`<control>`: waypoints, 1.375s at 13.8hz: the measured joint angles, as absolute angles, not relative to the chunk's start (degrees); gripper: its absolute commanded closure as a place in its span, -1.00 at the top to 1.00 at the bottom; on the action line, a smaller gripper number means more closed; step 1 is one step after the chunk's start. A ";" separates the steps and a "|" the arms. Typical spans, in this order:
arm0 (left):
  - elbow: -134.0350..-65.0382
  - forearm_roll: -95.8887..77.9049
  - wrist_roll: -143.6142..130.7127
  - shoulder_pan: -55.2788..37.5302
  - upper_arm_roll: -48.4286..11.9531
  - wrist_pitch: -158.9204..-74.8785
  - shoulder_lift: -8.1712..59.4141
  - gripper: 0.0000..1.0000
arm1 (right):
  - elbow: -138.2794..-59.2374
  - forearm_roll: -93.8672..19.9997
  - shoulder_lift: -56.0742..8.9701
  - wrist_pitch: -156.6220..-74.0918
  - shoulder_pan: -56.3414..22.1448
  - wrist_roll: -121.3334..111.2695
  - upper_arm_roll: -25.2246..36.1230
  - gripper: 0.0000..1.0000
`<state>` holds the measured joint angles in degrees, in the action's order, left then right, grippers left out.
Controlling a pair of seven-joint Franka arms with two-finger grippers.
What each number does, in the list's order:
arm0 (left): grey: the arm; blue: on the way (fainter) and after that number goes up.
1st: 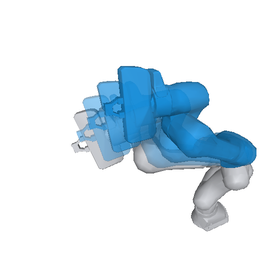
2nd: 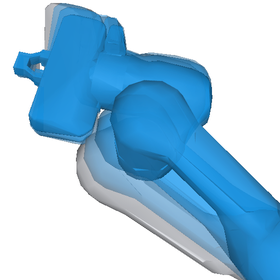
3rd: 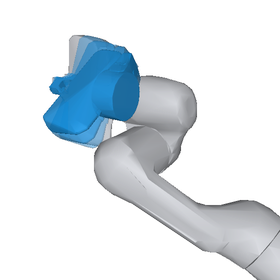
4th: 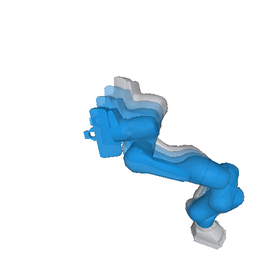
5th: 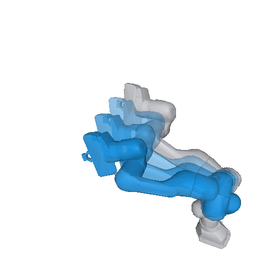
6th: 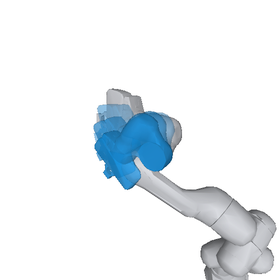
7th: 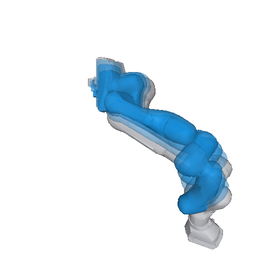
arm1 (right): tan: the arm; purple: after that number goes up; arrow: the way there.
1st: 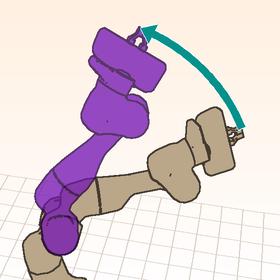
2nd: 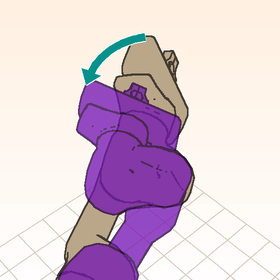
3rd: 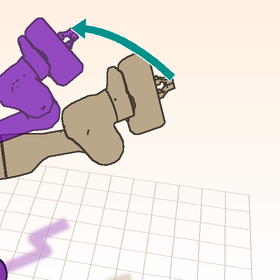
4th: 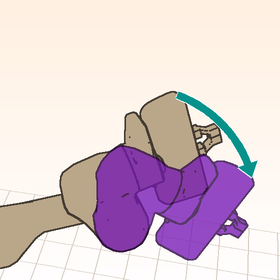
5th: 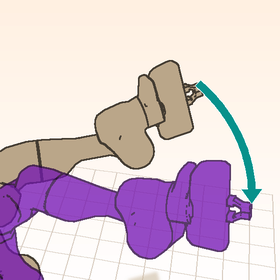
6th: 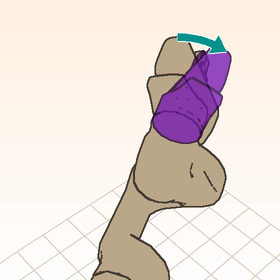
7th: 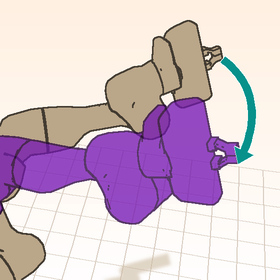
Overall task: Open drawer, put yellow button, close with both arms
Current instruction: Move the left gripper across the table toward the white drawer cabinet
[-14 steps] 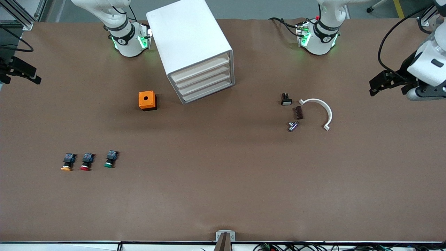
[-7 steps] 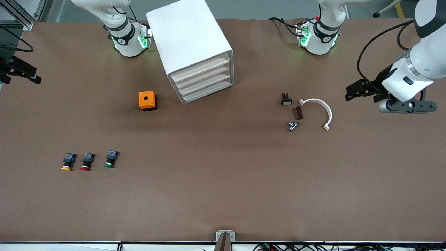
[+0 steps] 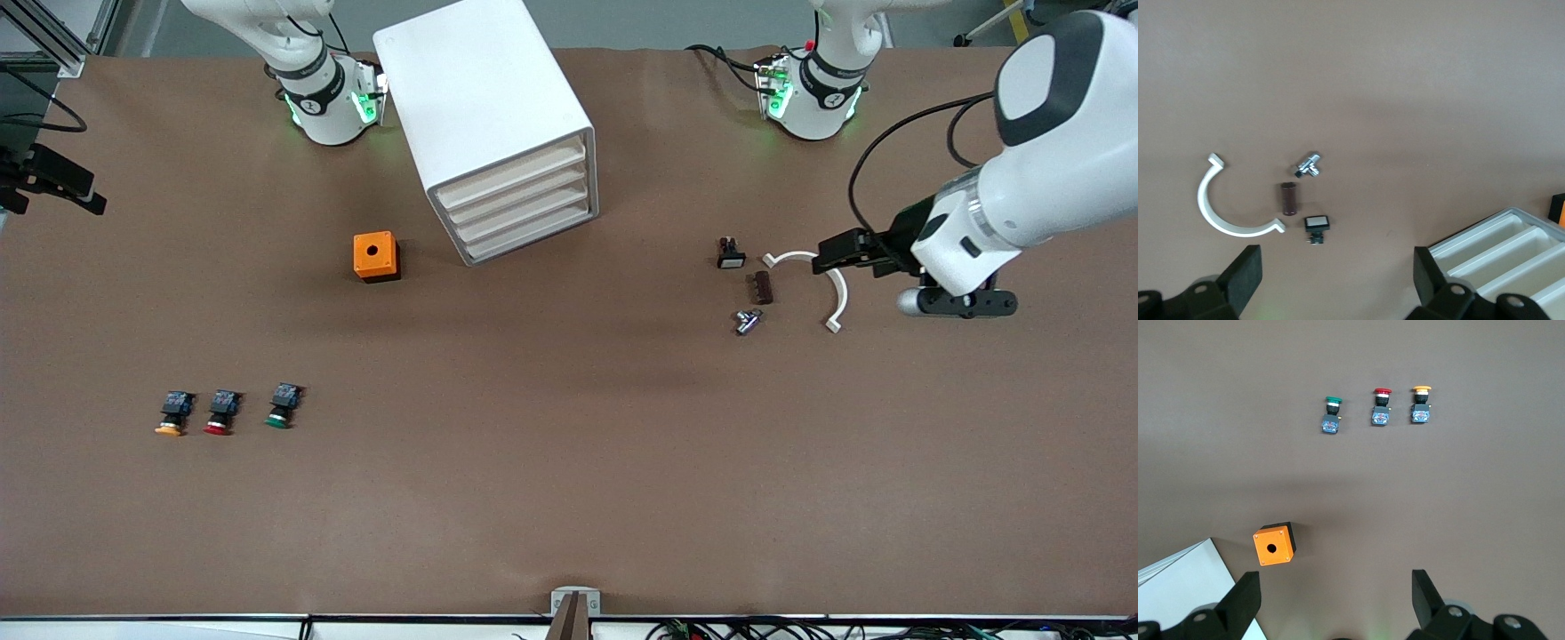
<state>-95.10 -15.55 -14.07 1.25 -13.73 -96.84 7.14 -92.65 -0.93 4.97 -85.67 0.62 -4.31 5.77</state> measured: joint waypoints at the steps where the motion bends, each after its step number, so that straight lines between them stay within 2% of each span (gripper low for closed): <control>1: -95.13 -15.58 -17.03 1.17 -14.76 -97.39 7.69 1.00 | -92.65 -0.93 4.97 -85.67 0.62 -4.32 5.77 1.00; 6: -95.23 -15.61 -38.08 -0.70 -18.69 -99.86 11.24 1.00 | -92.65 -0.93 4.98 -85.66 0.62 -4.34 5.75 1.00; 13: -94.75 -15.61 -50.19 -4.60 -19.19 -100.41 16.92 1.00 | -92.66 -0.93 4.98 -85.65 0.62 -4.36 5.75 1.00; 19: -91.02 -15.61 -74.95 -7.20 -19.23 -100.82 22.63 1.00 | -92.66 -0.93 4.99 -85.65 0.62 -4.38 5.74 1.00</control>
